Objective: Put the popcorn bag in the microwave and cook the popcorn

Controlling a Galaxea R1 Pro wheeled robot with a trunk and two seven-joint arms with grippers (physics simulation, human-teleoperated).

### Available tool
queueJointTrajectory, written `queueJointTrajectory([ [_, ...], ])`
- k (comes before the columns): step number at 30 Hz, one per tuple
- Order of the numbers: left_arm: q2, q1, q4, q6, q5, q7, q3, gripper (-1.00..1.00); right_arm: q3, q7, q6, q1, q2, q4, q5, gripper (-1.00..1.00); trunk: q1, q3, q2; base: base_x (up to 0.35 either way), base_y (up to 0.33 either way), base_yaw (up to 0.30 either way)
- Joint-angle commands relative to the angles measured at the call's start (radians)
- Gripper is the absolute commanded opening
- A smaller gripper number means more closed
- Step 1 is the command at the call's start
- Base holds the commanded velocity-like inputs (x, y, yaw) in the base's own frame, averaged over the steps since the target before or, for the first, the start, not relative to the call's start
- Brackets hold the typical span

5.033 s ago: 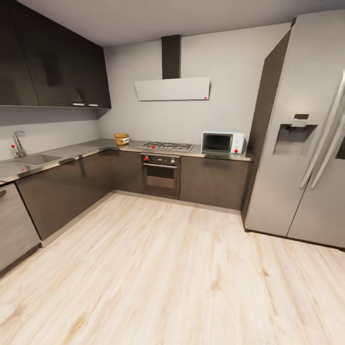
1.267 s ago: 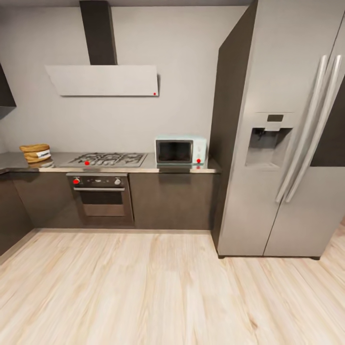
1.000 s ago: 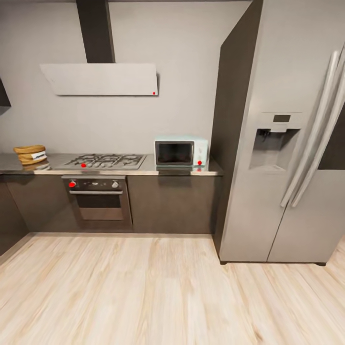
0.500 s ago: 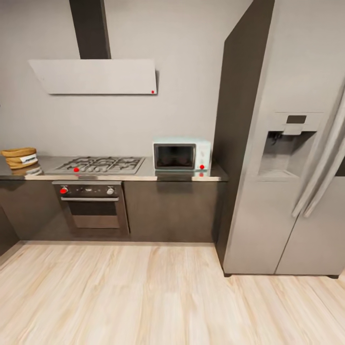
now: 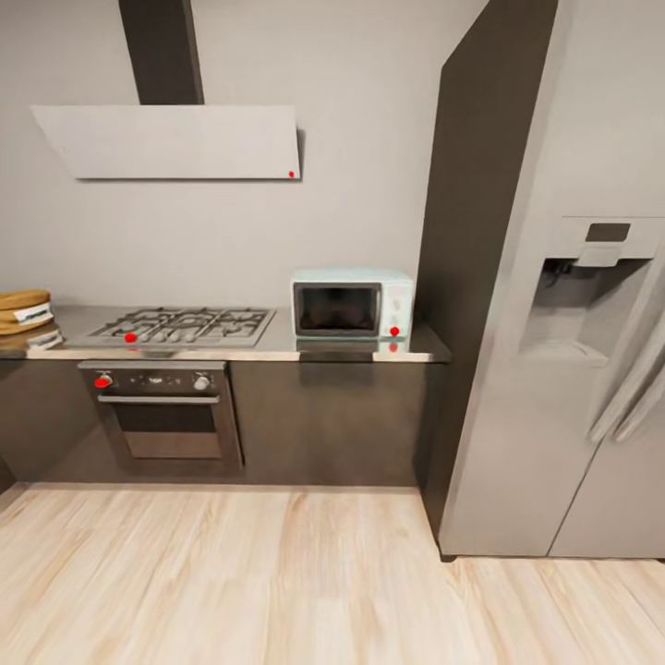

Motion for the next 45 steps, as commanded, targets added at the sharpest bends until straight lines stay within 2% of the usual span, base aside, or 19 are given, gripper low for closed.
queueJointTrajectory([
  [1,0.000,0.000,-0.001,-0.002,0.006,0.001,0.001,1.00,0.000,0.000,-0.004,-0.001,0.000,0.001,-0.001,1.00,0.001,-0.001,0.000,0.321,0.000,0.000],
  [28,0.000,0.000,-0.001,-0.002,0.006,0.001,0.001,1.00,0.001,0.000,-0.003,-0.001,0.000,0.001,0.000,1.00,0.001,-0.001,0.000,0.321,0.000,0.000],
  [45,0.000,0.000,-0.001,-0.002,0.006,0.001,0.001,1.00,0.001,0.000,-0.004,-0.001,0.000,0.001,-0.001,1.00,0.001,-0.001,0.000,0.265,-0.109,0.000],
])
